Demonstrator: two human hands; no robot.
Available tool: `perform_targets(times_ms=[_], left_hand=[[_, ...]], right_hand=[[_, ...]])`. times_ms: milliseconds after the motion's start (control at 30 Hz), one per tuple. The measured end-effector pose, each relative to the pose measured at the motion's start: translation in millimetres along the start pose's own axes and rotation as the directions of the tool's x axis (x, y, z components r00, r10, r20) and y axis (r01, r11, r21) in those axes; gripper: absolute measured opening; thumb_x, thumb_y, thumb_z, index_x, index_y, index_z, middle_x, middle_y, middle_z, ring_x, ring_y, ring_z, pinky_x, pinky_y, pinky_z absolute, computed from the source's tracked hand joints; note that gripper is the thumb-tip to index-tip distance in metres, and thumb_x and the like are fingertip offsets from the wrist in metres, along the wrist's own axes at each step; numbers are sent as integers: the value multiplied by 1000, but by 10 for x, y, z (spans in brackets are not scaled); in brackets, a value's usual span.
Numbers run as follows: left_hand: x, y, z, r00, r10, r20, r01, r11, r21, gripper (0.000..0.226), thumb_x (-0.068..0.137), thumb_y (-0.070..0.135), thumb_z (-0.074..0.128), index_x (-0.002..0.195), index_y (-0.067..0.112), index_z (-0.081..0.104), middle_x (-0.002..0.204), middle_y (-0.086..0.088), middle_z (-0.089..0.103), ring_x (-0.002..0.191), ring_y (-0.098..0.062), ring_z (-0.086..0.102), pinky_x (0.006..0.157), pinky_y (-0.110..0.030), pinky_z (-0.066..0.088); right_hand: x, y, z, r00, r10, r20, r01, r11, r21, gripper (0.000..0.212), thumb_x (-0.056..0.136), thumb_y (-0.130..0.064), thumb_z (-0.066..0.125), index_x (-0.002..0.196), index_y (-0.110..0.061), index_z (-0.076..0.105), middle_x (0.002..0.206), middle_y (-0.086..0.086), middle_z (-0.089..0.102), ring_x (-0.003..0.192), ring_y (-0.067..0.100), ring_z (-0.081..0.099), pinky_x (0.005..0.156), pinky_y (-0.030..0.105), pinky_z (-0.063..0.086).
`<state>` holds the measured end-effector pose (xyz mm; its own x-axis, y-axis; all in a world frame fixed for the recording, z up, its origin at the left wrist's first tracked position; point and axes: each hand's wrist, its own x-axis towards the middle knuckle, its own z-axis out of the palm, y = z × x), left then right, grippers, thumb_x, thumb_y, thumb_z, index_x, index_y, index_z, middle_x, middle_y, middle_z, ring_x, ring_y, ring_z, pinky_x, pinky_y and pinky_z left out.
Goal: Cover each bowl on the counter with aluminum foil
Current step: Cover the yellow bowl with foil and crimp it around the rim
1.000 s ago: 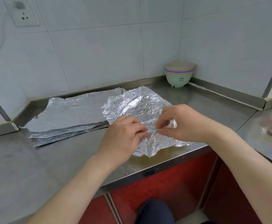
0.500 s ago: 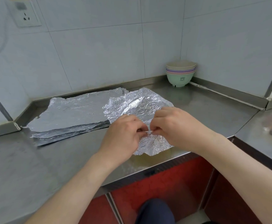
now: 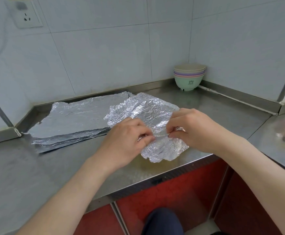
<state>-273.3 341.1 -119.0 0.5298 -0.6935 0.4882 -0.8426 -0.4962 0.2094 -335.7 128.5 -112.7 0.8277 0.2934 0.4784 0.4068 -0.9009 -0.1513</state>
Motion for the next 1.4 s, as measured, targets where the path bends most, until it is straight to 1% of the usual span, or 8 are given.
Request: perform_targets(times_ms=[133,267,433,633,1033,1167,1267,1400], left_hand=[[0,27,53,999,-6,-45,3,998,-55,18,87,39,67,93,24,76,86,12,61,86,-10,50,76,-28,40],[-4,90,15,999,-2,47,6,997,-71,45,88,60,44,100,29,74,94,12,61,93,-9,48,82,-26,39],[103,21,-158,987,-156,42,162,959,-233,10,89,30,68,85,28,77,83,11,67,80,-7,61,81,-34,49],[39,14,-104,981,-170,90,189,940,-283,3,77,29,79,81,30,79,81,15,66,76,-4,59,73,-28,48],[-27,-36,75,984,162,-67,-155,983,99,27,86,33,51,80,15,71,78,4,64,75,-17,56,67,-30,47],[-41,53,87,988,146,-49,-139,984,112,23,87,31,56,83,15,71,80,3,62,76,-19,55,66,-36,51],[-6,147,23,995,77,68,-85,988,125,24,90,36,62,102,17,71,95,3,60,94,-16,51,81,-35,47],[64,149,-202,986,90,142,-100,993,69,30,95,40,54,114,22,69,109,6,60,105,-12,48,92,-31,39]], right_hand=[[-17,42,-57,996,63,55,-60,997,-47,6,83,-22,74,84,-27,71,87,-15,61,87,10,53,76,32,38],[-79,50,-77,996,77,-50,-76,997,24,7,84,-22,73,89,-27,74,95,-11,66,89,14,58,80,34,45],[-30,-156,25,986,112,-123,-90,980,179,8,87,-24,71,86,-20,77,84,-6,69,79,8,57,72,25,41],[13,-247,105,992,126,-28,-118,975,189,10,82,-28,76,88,-20,78,86,-2,67,84,15,60,77,33,46],[8,-241,201,987,-92,-136,78,991,-105,22,61,-8,89,67,-14,69,63,-2,54,61,24,55,48,27,45],[-24,-192,102,998,-31,-46,29,999,-35,13,72,-15,83,75,-17,70,72,-4,55,72,18,53,58,34,48],[-22,-146,-23,997,35,76,-35,999,2,18,81,-32,76,96,-23,73,89,-7,62,86,13,56,76,34,47],[14,-220,-42,999,40,-32,-37,996,80,21,83,-39,72,95,-22,75,91,-6,67,89,13,59,78,34,48]])
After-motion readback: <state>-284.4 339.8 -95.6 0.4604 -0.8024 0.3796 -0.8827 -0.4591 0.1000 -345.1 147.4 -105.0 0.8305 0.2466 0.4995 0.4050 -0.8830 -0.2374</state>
